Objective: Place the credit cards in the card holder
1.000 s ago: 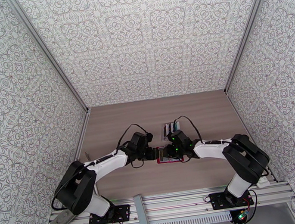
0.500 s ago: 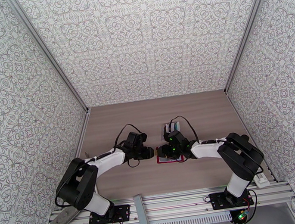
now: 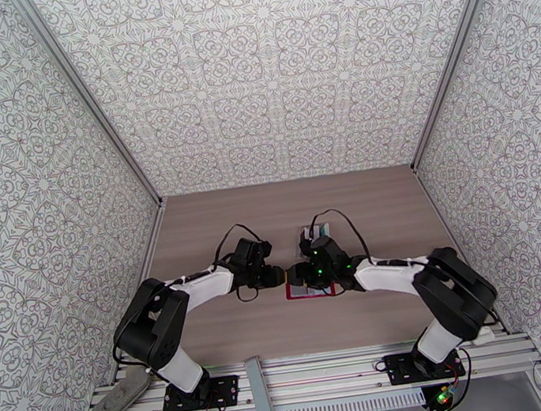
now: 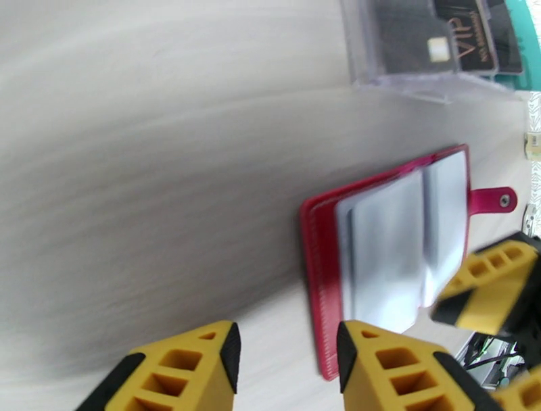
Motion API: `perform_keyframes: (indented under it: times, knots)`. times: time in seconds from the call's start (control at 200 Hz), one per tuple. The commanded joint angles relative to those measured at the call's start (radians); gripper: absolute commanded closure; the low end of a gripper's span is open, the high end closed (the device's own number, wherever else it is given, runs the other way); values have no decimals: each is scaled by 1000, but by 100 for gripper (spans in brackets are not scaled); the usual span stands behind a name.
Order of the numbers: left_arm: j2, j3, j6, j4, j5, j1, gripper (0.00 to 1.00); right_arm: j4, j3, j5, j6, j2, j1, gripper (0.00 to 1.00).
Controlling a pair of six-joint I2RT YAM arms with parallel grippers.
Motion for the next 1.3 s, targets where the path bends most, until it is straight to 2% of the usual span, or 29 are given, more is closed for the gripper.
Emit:
perform_keyframes:
  times: [0.0,0.5,0.89,1.295]
  knots:
    - [28,39,17,20,26,-15,56,-106,32,59,-42,-33,-5,38]
    - [151,119,50,-7,2,-60,56,-157,-25,94,-60,-23,-42,39]
    - [176,130,72,-33,-42,-122,57,-174,-89,109,-59,-27,-43,40]
    - [155,137,60,-46,-51,-123,57,-238,-81,136,-68,-114,-44,40]
